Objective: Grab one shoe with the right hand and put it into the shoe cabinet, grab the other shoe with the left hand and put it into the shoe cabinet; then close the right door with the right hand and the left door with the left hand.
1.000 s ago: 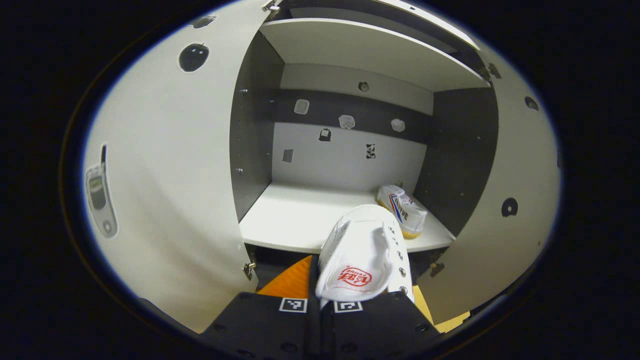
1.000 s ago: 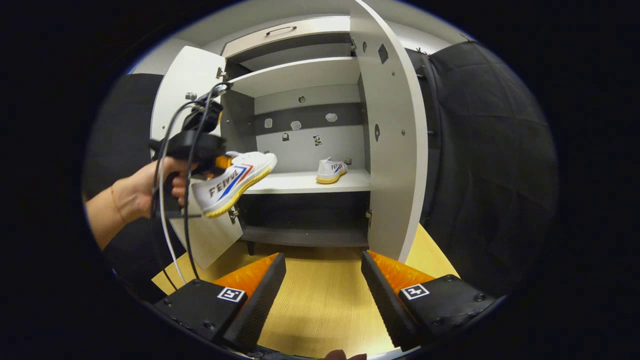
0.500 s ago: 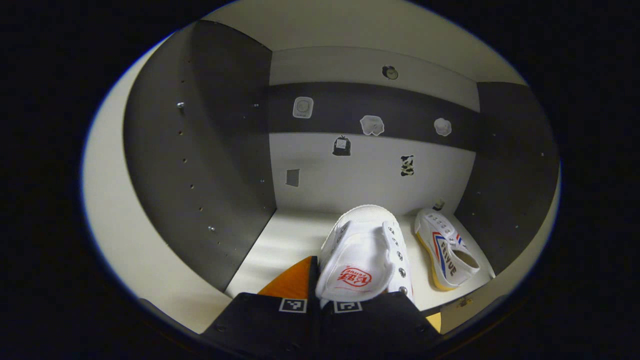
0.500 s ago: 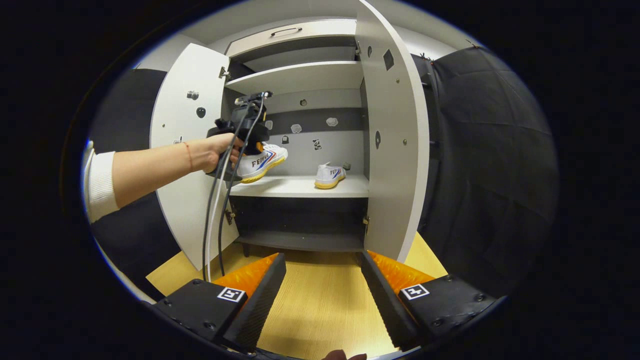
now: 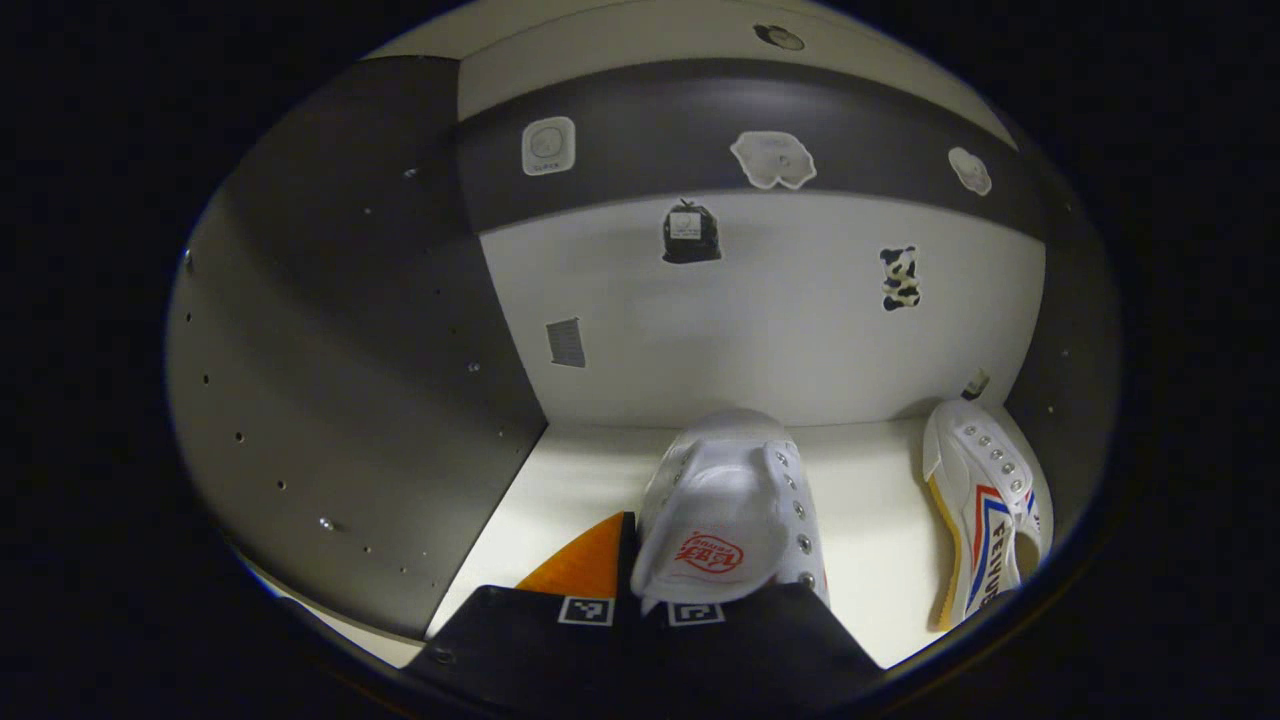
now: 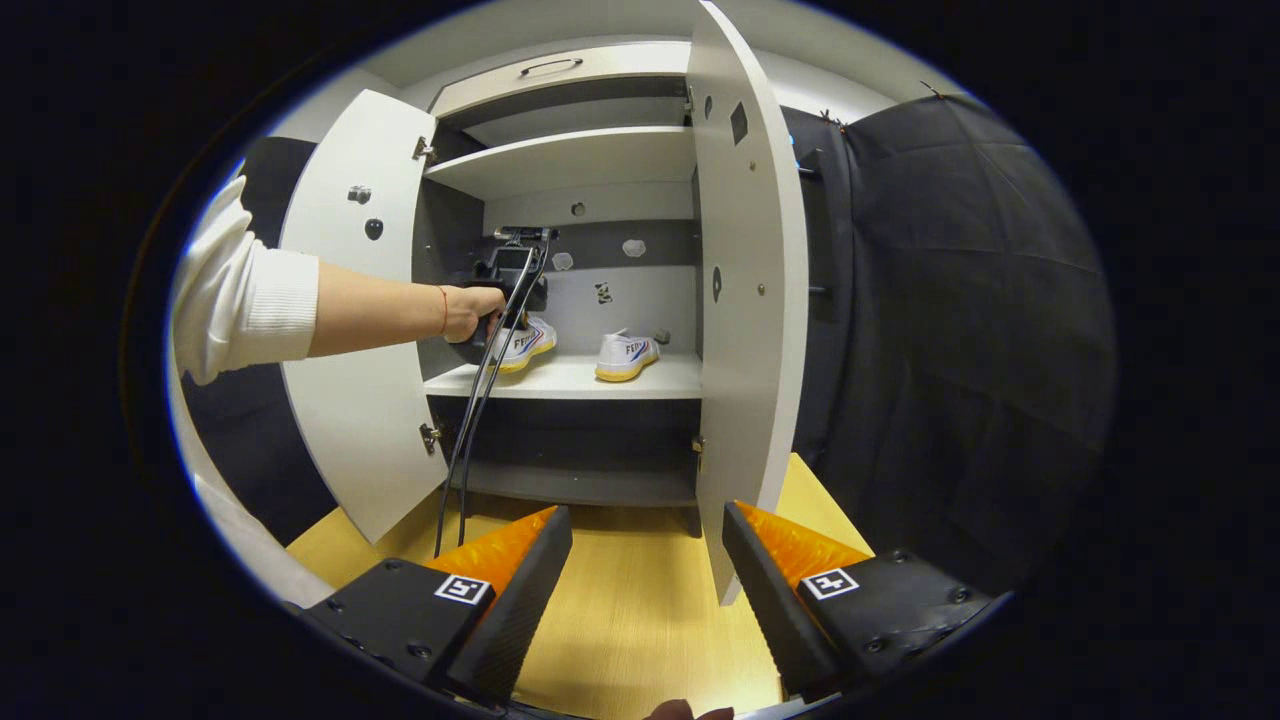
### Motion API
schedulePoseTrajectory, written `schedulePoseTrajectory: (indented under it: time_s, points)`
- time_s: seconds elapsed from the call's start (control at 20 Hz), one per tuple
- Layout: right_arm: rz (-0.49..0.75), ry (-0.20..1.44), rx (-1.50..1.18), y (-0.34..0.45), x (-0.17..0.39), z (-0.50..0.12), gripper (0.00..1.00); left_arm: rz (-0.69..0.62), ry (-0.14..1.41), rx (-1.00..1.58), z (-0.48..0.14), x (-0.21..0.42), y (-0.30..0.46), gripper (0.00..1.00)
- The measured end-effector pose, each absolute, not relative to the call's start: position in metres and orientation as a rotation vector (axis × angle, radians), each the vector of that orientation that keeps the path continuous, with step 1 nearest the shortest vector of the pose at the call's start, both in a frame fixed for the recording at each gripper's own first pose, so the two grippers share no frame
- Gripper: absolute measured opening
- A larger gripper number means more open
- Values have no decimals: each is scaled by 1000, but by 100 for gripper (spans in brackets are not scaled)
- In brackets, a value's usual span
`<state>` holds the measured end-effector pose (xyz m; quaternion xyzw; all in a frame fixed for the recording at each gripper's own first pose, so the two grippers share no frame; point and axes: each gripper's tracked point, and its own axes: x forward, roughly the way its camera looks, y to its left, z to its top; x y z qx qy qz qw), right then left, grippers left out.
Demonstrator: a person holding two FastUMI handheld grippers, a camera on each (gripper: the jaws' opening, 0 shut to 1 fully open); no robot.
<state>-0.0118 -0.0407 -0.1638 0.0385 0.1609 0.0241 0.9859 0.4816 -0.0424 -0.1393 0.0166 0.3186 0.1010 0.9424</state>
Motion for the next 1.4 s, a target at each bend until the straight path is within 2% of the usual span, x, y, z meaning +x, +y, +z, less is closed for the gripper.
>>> schedulePoseTrajectory:
  time_s: [0.4,0.5,0.55,0.6,0.65,0.7,0.75,0.8,0.85,1.0,1.1,1.4]
  points:
    - [-5,352,101,-69,-23,-174,97,209,694,75,-158,495,-53,5]
    - [-10,350,113,-70,-23,-174,97,208,703,93,-156,493,-53,10]
    - [-10,349,117,-70,-23,-174,97,206,708,97,-156,491,-52,7]
    - [-10,347,121,-71,-24,-173,97,200,711,85,-154,488,-54,18]
    - [-10,345,124,-70,-24,-173,97,201,715,78,-153,484,-53,17]
    - [-9,342,128,-71,-25,-173,97,203,711,81,-150,482,-51,29]
    - [-7,339,136,-71,-25,-172,97,205,706,96,-146,479,-48,37]
    - [-5,336,144,-70,-26,-171,97,211,695,118,-142,475,-45,51]
    - [-2,333,152,-69,-26,-170,97,210,680,132,-138,471,-44,57]
    - [1,327,168,-70,-27,-169,97,193,623,143,-124,457,-47,81]
    - [6,322,181,-70,-27,-166,97,181,578,135,-113,446,-50,84]
    - [-1,281,176,-88,-36,-144,97,131,413,99,-62,403,-63,86]
